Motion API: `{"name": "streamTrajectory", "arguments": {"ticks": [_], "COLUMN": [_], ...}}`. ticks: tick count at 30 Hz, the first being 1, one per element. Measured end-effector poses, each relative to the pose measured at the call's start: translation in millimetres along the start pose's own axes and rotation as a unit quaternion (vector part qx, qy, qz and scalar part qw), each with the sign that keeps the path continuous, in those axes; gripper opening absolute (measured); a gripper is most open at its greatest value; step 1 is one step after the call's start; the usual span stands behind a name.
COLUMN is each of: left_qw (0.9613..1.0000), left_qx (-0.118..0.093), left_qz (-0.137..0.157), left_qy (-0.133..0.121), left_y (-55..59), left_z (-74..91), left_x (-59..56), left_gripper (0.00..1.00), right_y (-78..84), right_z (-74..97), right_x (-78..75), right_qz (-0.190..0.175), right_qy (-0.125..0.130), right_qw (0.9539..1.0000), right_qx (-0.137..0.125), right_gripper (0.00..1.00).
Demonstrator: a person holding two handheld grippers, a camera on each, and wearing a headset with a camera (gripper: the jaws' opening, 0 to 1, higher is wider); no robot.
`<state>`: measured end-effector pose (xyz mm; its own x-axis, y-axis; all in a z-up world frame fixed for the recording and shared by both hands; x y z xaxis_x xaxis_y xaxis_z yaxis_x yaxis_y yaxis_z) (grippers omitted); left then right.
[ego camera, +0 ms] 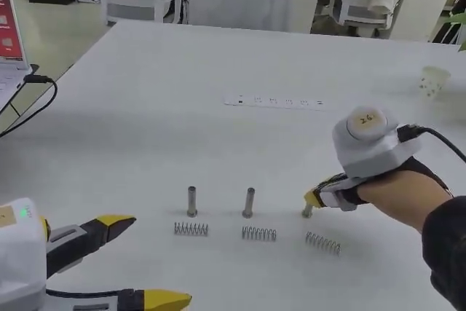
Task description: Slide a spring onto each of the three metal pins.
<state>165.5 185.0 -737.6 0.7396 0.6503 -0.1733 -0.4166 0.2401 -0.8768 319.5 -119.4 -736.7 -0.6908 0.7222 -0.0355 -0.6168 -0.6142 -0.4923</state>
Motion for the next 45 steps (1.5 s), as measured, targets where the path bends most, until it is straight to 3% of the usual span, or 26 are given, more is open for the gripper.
{"name": "streamTrajectory", "arguments": {"ticks": [20, 45], "left_qw": [1.0000, 1.0000], "left_qx": [0.000, 0.003], "left_qz": [-0.001, -0.006], "left_qy": [0.000, 0.003], "left_y": [-0.6, -2.4], "left_z": [0.0, -0.5], "left_x": [-0.1, -3.5], "left_gripper": [0.81, 0.81], "right_y": [4.5, 31.3], "right_z": [3.3, 13.3], "right_x": [-1.6, 0.6], "right_qz": [0.005, 0.007], "right_qy": [0.000, -0.004], "right_qw": [1.0000, 0.9999], "right_qx": [-0.008, 0.009], "right_gripper": [0.15, 0.15]}}
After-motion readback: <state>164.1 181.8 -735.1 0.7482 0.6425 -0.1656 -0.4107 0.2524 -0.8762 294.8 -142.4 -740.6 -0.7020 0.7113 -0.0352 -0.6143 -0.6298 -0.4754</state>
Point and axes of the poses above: the centre of the closed fingertips' face, and the gripper's own axes: z roughly backward along the fingers, x roughly to its left, y roughly out of its underside, the point moved 10 cm from there along z, roughly backward along the fingers, and after that the axes turned 9 degrees about x, right-handed, at the moved point
